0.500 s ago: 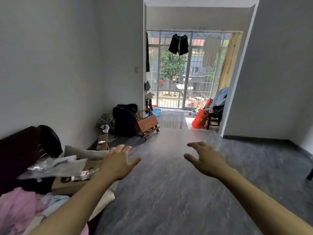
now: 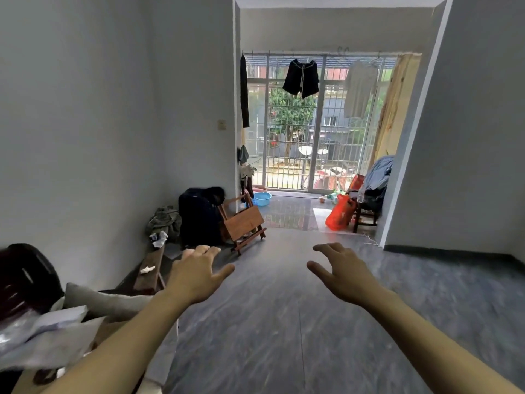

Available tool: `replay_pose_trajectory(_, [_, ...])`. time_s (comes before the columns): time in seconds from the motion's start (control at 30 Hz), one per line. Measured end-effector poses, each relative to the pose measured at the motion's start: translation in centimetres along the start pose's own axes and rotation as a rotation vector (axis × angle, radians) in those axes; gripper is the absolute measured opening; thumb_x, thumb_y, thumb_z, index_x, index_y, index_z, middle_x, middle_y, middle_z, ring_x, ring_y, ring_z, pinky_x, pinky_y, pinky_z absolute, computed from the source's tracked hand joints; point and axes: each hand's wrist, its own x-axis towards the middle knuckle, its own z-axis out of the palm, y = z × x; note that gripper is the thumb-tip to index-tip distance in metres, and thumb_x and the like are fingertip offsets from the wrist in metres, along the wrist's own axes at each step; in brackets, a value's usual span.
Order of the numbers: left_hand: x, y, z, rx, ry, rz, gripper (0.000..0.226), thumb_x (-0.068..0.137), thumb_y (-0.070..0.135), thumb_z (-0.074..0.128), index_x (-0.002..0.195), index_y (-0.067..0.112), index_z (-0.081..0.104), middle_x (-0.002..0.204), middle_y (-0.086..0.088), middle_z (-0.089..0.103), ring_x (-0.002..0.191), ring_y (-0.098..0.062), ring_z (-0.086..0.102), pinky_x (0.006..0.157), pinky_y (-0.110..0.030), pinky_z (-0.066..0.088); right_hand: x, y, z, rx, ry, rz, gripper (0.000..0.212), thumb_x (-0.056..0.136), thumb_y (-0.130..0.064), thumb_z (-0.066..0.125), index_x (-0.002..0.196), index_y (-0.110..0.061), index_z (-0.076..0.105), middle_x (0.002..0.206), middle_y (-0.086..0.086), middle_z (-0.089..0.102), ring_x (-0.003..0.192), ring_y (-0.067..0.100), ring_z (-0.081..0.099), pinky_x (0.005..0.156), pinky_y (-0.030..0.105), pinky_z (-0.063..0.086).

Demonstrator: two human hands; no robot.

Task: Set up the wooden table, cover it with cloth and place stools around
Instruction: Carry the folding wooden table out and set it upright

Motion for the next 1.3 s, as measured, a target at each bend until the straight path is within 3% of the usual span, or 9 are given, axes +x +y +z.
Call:
replay_pose_trajectory(0.23, [14.6,-3.6,4.9,-0.051,-0.031,-0.005,0.073,0.086,0.075,0.037,0.143,0.031,0.04,0.15,0.003,0.04,0.136,-0.025,0.036,0.106,-0.049,0.038,15.3,0.9,5.4,0.03,-0.002,0.019,0.057,0.094,-0.062,0.041,0.141,-0.03,0.046,0.149,0.001,0.043,0.134,0.025,0.041,0.107,0.05,0.039])
replay_pose_trajectory(0.47, [31.9,-10.7,5.5,-0.055,0.019,-0.009,0.073,0.085,0.074,0.039,0.142,0.029,0.043,0.147,0.002,0.044,0.133,-0.024,0.037,0.105,-0.048,0.038,32.0,0.4,9.0,0.01,-0.029,0.058,0.057,0.094,-0.062,0.04,0.141,-0.032,0.045,0.148,-0.003,0.044,0.129,0.022,0.045,0.103,0.048,0.042])
replay_pose_trajectory(0.63, [40.7,-13.1,8.8,-0.054,-0.045,-0.022,0.075,0.085,0.075,0.039,0.143,0.028,0.042,0.149,0.004,0.043,0.135,-0.024,0.037,0.108,-0.045,0.037,41.9,1.5,11.4,0.071,-0.049,0.062,0.089,0.076,-0.085,0.019,0.14,-0.031,0.047,0.146,-0.001,0.046,0.128,0.023,0.047,0.105,0.048,0.042])
replay_pose_trajectory(0.73, [46.4,-13.5,11.6,-0.035,-0.079,-0.027,0.075,0.084,0.076,0.038,0.143,0.029,0.042,0.149,0.004,0.042,0.135,-0.022,0.037,0.108,-0.042,0.037,48.5,3.2,13.4,0.091,-0.071,0.056,0.064,0.09,-0.067,0.038,0.14,-0.029,0.047,0.147,0.0,0.046,0.129,0.023,0.047,0.106,0.047,0.041])
replay_pose_trajectory(0.8, [50.4,-13.5,13.6,-0.035,-0.093,-0.037,0.075,0.084,0.076,0.039,0.143,0.03,0.042,0.149,0.005,0.041,0.136,-0.022,0.036,0.107,-0.042,0.037,53.1,4.7,15.0,0.105,-0.059,0.043,0.057,0.093,-0.061,0.042,0.14,-0.029,0.047,0.147,0.0,0.046,0.128,0.023,0.047,0.106,0.046,0.041])
replay_pose_trajectory(0.9, [57.3,-13.6,16.7,-0.087,-0.097,-0.074,0.076,0.082,0.077,0.04,0.142,0.031,0.042,0.149,0.007,0.041,0.136,-0.02,0.036,0.108,-0.046,0.037,60.1,7.7,17.1,0.18,-0.028,0.066,0.056,0.093,-0.059,0.043,0.139,-0.029,0.048,0.147,0.0,0.046,0.129,0.023,0.047,0.108,0.044,0.039])
replay_pose_trajectory(1.0, [64.9,-13.6,19.4,-0.071,-0.1,-0.105,0.075,0.082,0.077,0.042,0.142,0.031,0.042,0.149,0.007,0.042,0.136,-0.019,0.037,0.107,-0.046,0.038,67.7,10.8,18.7,0.205,-0.015,0.081,0.067,0.087,-0.068,0.036,0.141,-0.028,0.046,0.148,0.0,0.045,0.132,0.023,0.045,0.109,0.045,0.039])
replay_pose_trajectory(1.17, [77.2,-12.7,21.8,-0.032,-0.101,-0.136,0.072,0.084,0.075,0.042,0.141,0.031,0.044,0.148,0.008,0.044,0.135,-0.018,0.039,0.105,-0.043,0.041,80.9,13.9,20.0,0.116,-0.051,0.032,0.057,0.095,-0.057,0.044,0.144,-0.028,0.043,0.151,-0.002,0.041,0.136,0.023,0.041,0.109,0.048,0.039])
replay_pose_trajectory(1.3, [84.8,-12.5,23.8,0.001,-0.115,-0.122,0.069,0.086,0.074,0.04,0.141,0.033,0.044,0.148,0.009,0.043,0.137,-0.017,0.036,0.107,-0.039,0.039,89.4,15.1,21.3,0.048,-0.094,-0.012,0.06,0.094,-0.059,0.043,0.146,-0.03,0.039,0.154,-0.002,0.036,0.139,0.024,0.036,0.11,0.05,0.038])
